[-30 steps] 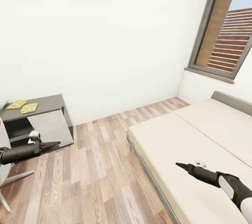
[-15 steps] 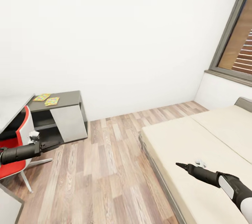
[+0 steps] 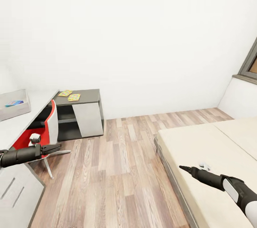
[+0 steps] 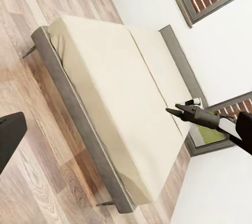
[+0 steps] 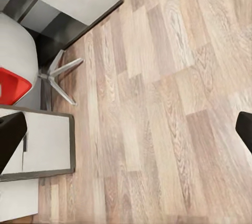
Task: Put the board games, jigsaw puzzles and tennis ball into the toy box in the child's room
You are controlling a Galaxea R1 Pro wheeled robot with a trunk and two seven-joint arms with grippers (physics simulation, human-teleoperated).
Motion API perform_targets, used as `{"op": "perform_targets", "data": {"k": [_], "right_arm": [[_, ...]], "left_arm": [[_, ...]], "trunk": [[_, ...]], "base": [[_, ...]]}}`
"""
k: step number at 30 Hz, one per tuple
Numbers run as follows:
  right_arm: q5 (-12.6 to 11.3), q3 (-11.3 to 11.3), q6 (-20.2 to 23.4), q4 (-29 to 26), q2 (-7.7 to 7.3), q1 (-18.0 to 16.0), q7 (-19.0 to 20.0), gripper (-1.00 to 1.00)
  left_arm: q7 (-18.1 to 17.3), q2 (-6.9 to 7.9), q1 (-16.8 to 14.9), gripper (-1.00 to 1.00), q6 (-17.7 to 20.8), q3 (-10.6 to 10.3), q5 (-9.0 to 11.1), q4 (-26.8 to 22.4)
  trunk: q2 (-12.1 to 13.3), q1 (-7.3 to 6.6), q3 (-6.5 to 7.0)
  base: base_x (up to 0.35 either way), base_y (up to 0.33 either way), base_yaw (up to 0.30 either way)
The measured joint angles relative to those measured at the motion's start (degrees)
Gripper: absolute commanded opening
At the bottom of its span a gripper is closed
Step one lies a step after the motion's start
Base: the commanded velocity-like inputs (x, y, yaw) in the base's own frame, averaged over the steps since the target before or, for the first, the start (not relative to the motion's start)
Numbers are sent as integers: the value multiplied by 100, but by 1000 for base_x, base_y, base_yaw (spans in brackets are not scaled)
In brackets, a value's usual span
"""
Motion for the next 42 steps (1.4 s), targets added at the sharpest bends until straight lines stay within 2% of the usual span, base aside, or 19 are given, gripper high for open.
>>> {"op": "perform_targets", "data": {"k": [20,42], "right_arm": [[-26,-32,-21,6,-9,0,8,100],[-22,-16,-21,6,-10,2,2,100]], "left_arm": [[0,0,-1,100,0,0,0,0],[1,-1,-3,100,0,-2,0,2]], "trunk": [[0,0,0],[0,1,0]], "base": [[-79,0,282],[-21,0,33]]}}
